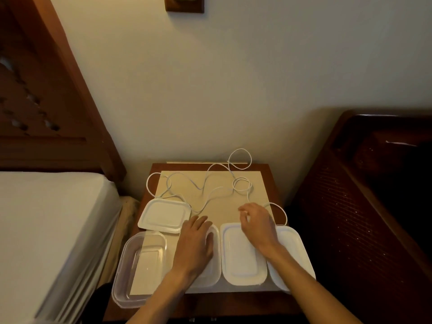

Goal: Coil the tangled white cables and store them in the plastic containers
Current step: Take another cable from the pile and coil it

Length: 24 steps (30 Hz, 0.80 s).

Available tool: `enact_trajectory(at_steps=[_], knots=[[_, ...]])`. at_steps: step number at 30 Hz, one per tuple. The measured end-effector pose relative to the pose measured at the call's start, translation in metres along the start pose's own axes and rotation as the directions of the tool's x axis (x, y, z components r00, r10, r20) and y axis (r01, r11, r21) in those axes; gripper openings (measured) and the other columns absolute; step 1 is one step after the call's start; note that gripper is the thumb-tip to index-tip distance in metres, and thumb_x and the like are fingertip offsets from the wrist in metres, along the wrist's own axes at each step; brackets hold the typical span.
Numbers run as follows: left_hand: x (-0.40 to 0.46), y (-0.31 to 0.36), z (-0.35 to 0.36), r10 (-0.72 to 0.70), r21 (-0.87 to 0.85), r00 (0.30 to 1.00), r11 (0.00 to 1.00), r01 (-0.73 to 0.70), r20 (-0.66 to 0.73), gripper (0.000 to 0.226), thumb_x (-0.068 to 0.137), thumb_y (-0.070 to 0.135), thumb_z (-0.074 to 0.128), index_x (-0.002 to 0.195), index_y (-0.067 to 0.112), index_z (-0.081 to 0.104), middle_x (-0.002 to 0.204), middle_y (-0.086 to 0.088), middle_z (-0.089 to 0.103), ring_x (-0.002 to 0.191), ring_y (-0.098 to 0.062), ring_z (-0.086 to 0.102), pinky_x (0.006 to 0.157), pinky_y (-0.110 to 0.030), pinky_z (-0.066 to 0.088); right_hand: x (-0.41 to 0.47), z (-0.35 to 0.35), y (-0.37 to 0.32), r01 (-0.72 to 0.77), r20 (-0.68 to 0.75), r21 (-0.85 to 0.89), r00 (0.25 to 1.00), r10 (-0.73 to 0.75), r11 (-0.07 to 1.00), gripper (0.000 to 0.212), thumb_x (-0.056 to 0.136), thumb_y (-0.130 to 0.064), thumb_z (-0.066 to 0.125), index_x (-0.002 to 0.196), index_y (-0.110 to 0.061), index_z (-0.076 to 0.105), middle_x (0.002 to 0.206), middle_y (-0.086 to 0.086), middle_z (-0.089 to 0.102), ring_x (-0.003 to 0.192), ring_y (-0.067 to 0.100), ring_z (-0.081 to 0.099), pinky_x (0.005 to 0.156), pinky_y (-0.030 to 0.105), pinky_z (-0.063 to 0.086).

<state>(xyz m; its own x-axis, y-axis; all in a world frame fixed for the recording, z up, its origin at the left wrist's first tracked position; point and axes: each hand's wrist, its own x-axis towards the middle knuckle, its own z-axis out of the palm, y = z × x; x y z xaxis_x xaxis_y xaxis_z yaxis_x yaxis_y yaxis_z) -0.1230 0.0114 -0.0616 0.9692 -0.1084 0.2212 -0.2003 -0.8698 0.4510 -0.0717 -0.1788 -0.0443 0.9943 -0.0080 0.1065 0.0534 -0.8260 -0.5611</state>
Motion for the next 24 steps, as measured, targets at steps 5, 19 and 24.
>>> enact_trajectory(at_steps=[5, 19, 24], knots=[[0.082, 0.024, 0.002, 0.015, -0.082, 0.999, 0.997, -0.011, 0.045, 0.038, 0.094, 0.009, 0.05, 0.131, 0.016, 0.057, 0.138, 0.002, 0.054, 0.119, -0.021, 0.057, 0.095, -0.034, 0.05, 0.066, -0.016, 0.037, -0.233, 0.044, -0.235, 0.967, 0.25, 0.943, 0.021, 0.092, -0.032, 0.063, 0.104, -0.015, 0.068, 0.109, 0.002, 0.062, 0.095, 0.016, 0.059, 0.073, 0.026, 0.05], [0.158, 0.015, 0.021, -0.008, -0.225, 0.999, 0.974, -0.001, -0.038, 0.015, 0.094, 0.019, 0.061, 0.099, 0.015, 0.075, 0.092, 0.002, 0.072, 0.076, -0.009, 0.059, 0.066, -0.022, 0.047, 0.101, -0.009, 0.039, -0.083, 0.04, 0.061, 0.996, 0.081, 0.995, 0.014, 0.096, -0.035, 0.051, 0.089, -0.028, 0.062, 0.09, -0.013, 0.063, 0.094, 0.008, 0.052, 0.091, 0.033, 0.037], [0.16, 0.042, -0.06, 0.147, -0.314, 0.94, 0.917, -0.245, -0.307, 0.017, 0.092, 0.028, 0.061, 0.096, 0.018, 0.074, 0.079, 0.012, 0.064, 0.07, -0.004, 0.056, 0.06, -0.017, 0.043, 0.116, -0.082, -0.009, -0.004, -0.061, 0.511, 0.997, 0.04, 0.86, 0.007, 0.098, -0.028, 0.054, 0.095, -0.031, 0.06, 0.081, -0.012, 0.071, 0.087, 0.002, 0.065, 0.089, 0.03, 0.048]])
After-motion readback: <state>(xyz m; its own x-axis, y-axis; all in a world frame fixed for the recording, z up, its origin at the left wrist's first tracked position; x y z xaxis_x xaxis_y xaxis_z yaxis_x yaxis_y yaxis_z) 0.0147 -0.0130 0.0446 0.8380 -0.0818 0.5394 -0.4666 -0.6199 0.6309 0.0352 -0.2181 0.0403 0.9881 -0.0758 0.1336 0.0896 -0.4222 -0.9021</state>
